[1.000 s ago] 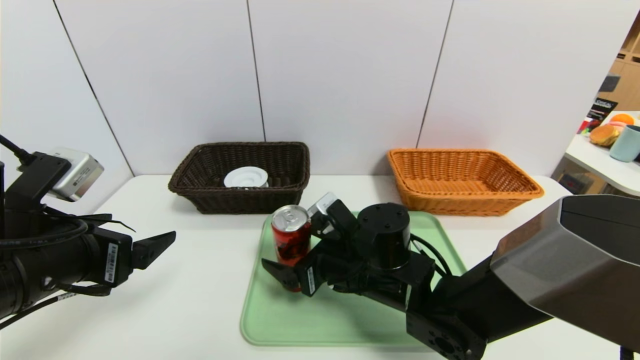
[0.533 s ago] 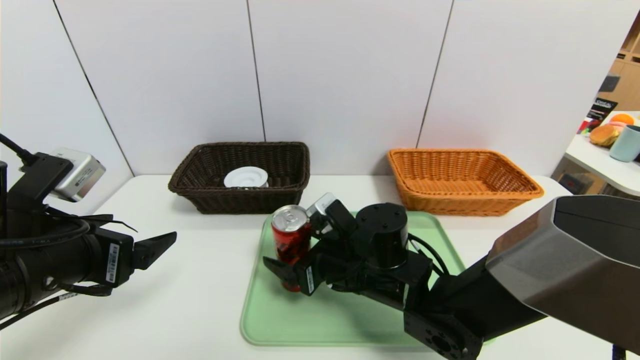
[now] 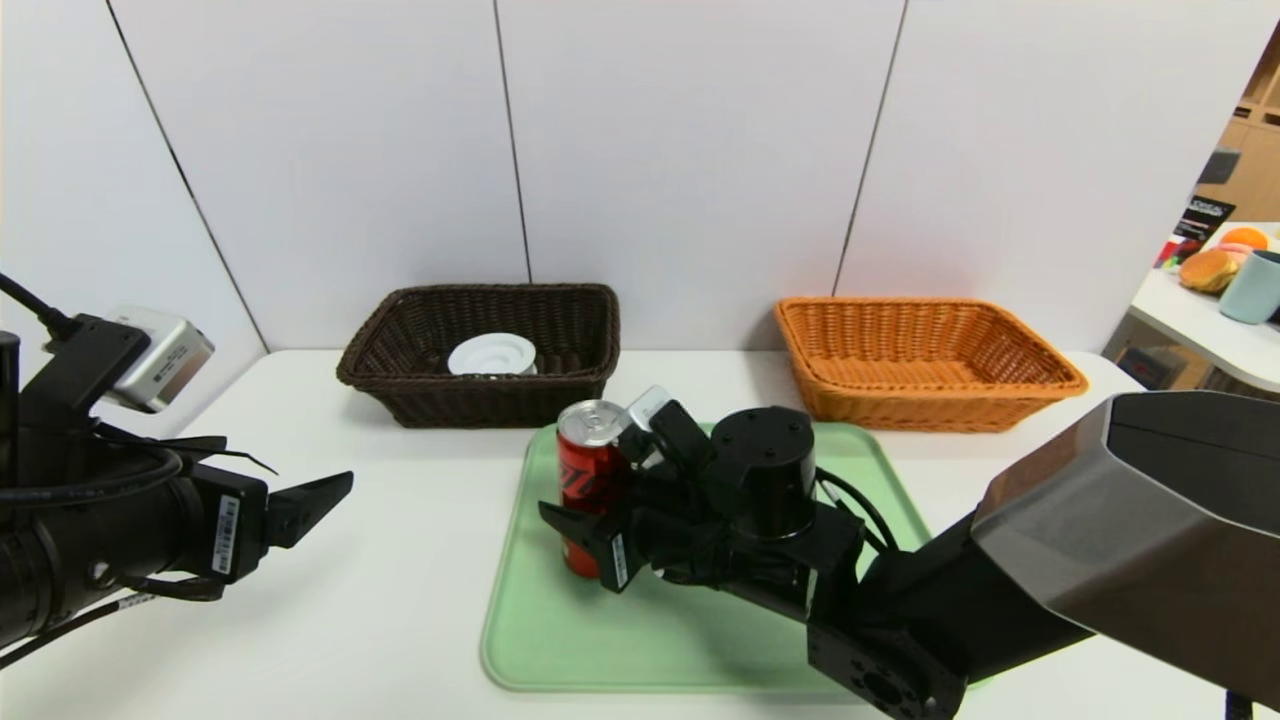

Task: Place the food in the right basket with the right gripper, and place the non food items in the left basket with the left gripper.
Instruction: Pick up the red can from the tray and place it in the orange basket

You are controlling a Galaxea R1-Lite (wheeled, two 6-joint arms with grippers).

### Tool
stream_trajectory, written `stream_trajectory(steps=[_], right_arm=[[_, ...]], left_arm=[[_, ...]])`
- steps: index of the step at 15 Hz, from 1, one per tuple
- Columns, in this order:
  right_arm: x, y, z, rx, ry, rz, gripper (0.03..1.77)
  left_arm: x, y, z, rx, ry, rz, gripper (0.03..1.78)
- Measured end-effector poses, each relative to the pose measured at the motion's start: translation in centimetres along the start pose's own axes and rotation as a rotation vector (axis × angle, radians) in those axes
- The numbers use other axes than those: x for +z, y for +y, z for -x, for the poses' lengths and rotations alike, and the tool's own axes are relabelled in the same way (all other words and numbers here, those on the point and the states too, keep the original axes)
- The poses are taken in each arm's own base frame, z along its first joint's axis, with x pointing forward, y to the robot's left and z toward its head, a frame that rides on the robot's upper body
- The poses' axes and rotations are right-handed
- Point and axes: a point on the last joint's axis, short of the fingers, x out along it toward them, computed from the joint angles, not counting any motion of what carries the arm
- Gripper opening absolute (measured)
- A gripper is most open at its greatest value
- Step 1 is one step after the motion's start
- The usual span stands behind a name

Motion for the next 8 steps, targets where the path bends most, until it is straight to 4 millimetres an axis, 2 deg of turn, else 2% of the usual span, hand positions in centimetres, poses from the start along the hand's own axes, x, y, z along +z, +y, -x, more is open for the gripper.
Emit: stream_trajectory(steps=[4,6,8], right_arm=[[0.8,0.0,0.1,-0.036,-0.017,0.003,0.97],[2.8,0.0,0.2,-0.078,-0.044,0.008,0.97],[5.9,-0.3,0.6,-0.131,-0.064,0.008,0.97]], left_arm=[[-0.3,0.0,0.0,-0.001,0.009,-0.001,1.69],[-0.5,0.0,-0.1,-0.002,0.016,-0.003,1.69],[-0.6,-0.1,-0.1,-0.003,0.020,-0.004,1.69]])
